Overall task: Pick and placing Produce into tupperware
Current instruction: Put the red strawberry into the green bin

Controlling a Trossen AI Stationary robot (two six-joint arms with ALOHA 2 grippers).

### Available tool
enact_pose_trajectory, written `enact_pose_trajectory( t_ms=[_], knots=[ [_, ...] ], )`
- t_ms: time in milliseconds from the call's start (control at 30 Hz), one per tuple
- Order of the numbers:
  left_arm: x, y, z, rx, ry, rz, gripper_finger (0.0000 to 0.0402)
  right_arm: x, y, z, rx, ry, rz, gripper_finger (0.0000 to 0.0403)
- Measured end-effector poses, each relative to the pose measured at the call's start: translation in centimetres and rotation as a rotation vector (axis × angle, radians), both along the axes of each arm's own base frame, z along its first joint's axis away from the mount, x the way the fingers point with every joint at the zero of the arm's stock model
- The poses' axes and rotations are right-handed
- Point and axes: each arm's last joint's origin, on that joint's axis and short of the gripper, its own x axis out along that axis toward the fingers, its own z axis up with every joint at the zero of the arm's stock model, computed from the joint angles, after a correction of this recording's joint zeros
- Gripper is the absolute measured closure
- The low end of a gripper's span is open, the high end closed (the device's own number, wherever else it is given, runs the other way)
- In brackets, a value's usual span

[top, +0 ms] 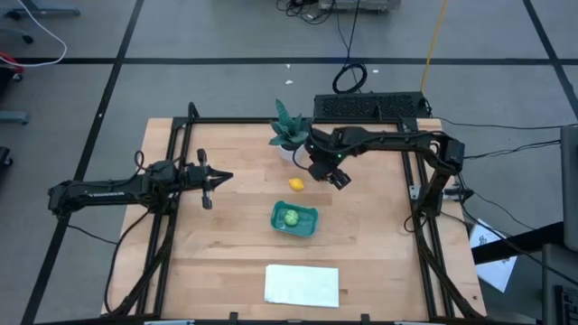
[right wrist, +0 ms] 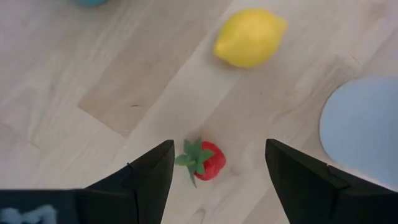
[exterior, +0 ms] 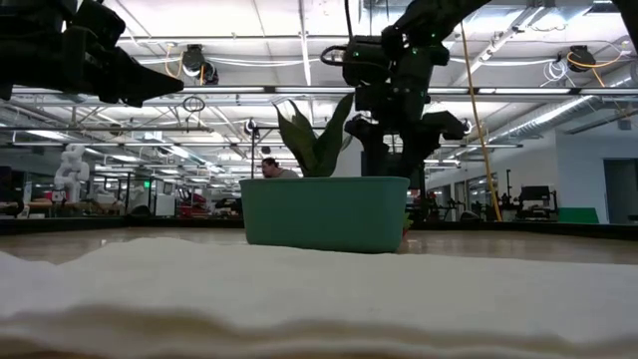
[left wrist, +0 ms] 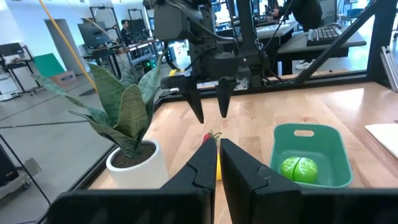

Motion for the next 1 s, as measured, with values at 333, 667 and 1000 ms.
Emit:
enact_pose_trajectory(
  t_ms=[333,667,1000],
  knots=[
    [0.0,0.0,-0.1,0.000,0.007,0.000,0.0376,-0.9,0.3,-2.1,-0.003,0.036,0.042,0.0157],
    [0.0,0.0,-0.1,0.000,0.007,0.000,0.0376,-0.5,-0.9,-1.9,-0.010,-0.043,-0.054,0.0090],
    [0.0,0.0,-0.2,0.000,0.016,0.000,0.0376,-0.1,-1.6,-2.1,-0.025,-0.098,-0.309,0.0072]
  ],
)
